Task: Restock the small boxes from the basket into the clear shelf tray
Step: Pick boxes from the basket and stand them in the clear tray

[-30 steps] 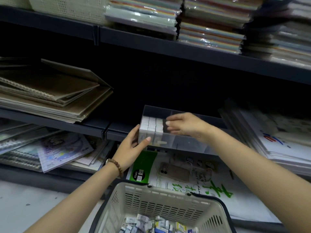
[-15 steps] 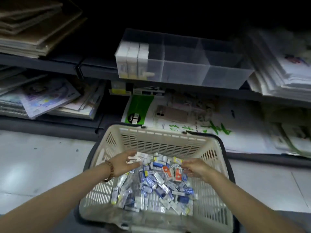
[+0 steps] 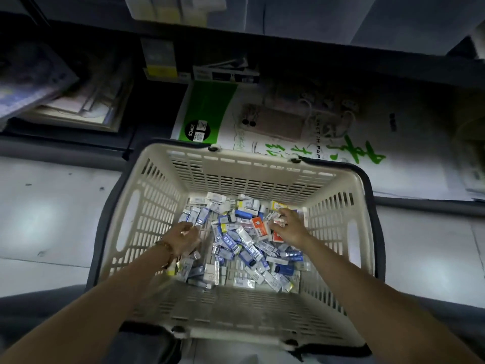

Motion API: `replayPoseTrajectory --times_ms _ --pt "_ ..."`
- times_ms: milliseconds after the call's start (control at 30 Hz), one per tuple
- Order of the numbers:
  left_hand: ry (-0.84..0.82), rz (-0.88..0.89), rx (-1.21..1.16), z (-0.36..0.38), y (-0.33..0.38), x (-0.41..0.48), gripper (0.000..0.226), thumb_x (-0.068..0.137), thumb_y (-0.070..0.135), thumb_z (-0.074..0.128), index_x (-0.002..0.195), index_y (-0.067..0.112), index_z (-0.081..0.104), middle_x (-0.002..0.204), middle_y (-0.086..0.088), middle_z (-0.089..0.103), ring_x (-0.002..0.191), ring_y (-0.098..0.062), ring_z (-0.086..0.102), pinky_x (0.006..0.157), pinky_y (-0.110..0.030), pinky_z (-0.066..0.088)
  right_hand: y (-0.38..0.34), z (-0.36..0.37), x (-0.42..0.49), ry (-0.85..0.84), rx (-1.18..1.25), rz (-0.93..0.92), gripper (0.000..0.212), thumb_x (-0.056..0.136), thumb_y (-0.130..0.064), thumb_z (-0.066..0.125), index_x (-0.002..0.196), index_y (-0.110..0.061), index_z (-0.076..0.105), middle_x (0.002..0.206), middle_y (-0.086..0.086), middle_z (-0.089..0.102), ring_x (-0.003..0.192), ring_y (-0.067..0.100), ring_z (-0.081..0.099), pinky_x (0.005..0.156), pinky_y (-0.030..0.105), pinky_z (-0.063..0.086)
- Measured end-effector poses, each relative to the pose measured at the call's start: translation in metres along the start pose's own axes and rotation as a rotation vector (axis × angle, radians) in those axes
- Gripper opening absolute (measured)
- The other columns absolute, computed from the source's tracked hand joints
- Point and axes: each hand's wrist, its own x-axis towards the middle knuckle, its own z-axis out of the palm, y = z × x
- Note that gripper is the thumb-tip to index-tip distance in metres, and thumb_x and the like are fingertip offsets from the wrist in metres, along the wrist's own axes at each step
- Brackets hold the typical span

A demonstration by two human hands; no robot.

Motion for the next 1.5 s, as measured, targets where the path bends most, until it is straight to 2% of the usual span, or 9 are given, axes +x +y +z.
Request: replayPoseTrajectory --times_ms 67,167,367,467,633,800,933,1133,1500 --pt "0.014 -0.059 0.074 -0.001 -0.012 0.000 0.040 0.096 0.033 0.044 0.117 0.001 0.053 0.114 -0.020 0.059 0.090 -0.026 0.058 0.075 -0.030 0.044 0.008 0.006 -0.001 0.032 -0.013 -0.013 0.056 0.090 -0.035 0.060 0.138 -0.016 0.040 0.143 0.007 0.032 0.127 0.025 0.042 0.101 0.041 0.044" --pt "-0.030 -0.048 0.166 0.004 -0.026 0.001 0.032 0.095 0.021 0.049 0.115 -0.004 0.054 0.108 -0.021 0.060 0.097 -0.024 0.055 0.081 -0.031 0.042 0.013 0.012 -0.006 0.104 0.040 -0.076 0.030 0.088 -0.030 0.064 0.113 -0.016 0.059 0.120 0.006 0.044 0.099 0.014 0.052 0.066 0.012 0.045" --pt "-0.139 0.089 0.331 0.015 -0.033 -0.008 0.041 0.085 0.024 0.066 0.123 0.012 0.058 0.125 -0.009 0.060 0.118 -0.022 0.054 0.092 -0.020 0.038 -0.004 0.029 -0.019 0.248 0.061 -0.286 0.025 0.086 -0.022 0.067 0.107 -0.013 0.060 0.111 -0.001 0.047 0.093 0.007 0.049 0.082 0.014 0.036" --pt "-0.154 0.100 0.341 0.020 -0.030 -0.008 0.047 0.081 0.020 0.071 0.123 0.006 0.056 0.122 -0.012 0.060 0.116 -0.024 0.055 0.089 -0.020 0.039 -0.016 0.040 -0.023 0.193 0.109 -0.327 0.019 0.086 -0.021 0.067 0.102 -0.012 0.061 0.107 0.001 0.050 0.082 -0.003 0.048 0.072 0.001 0.035" --pt "-0.192 0.079 0.444 0.027 -0.025 -0.004 0.046 0.080 0.027 0.071 0.119 0.008 0.056 0.122 -0.009 0.058 0.113 -0.024 0.054 0.089 -0.027 0.040 -0.014 0.056 -0.028 0.010 0.091 -0.297 0.019 0.088 -0.025 0.065 0.103 -0.015 0.061 0.103 -0.007 0.051 0.079 -0.001 0.052 0.073 0.012 0.041" --pt "-0.212 0.086 0.280 0.026 -0.025 0.001 0.028 0.082 0.020 0.069 0.105 0.008 0.057 0.092 -0.003 0.059 0.092 -0.017 0.051 0.070 -0.011 0.039 -0.014 0.062 -0.029 -0.097 0.103 -0.248 0.011 0.087 -0.028 0.066 0.095 -0.022 0.063 0.103 0.002 0.063 0.088 0.015 0.058 0.072 0.016 0.045" --pt "-0.181 0.049 0.007 0.017 -0.019 -0.002 0.017 0.084 0.015 0.067 0.093 0.008 0.055 0.090 -0.009 0.058 0.091 -0.023 0.057 0.087 -0.036 0.048 -0.025 0.065 -0.030 -0.147 0.114 -0.247 0.008 0.087 -0.028 0.066 0.093 -0.024 0.062 0.095 -0.004 0.062 0.081 0.004 0.056 0.065 0.004 0.043" --pt "-0.041 0.090 -0.467 -0.030 0.019 -0.037 0.022 0.082 0.016 0.067 0.088 0.009 0.047 0.094 -0.011 0.059 0.073 -0.016 0.065 0.058 -0.020 0.057 -0.056 0.079 -0.031 -0.290 0.262 -0.163 0.021 0.095 -0.021 0.054 0.111 -0.010 0.062 0.111 0.007 0.064 0.093 0.015 0.061 0.076 0.020 0.050" --pt "0.187 0.298 -0.717 -0.126 0.010 -0.142 0.025 0.080 0.023 0.062 0.100 0.008 0.060 0.090 -0.001 0.074 0.081 -0.013 0.071 0.064 -0.017 0.055 -0.094 0.169 -0.006 -0.327 -0.164 -0.213 0.062 0.089 -0.030 0.063 0.144 -0.021 0.035 0.151 0.010 0.027 0.142 0.029 0.020 0.116 0.043 0.021"
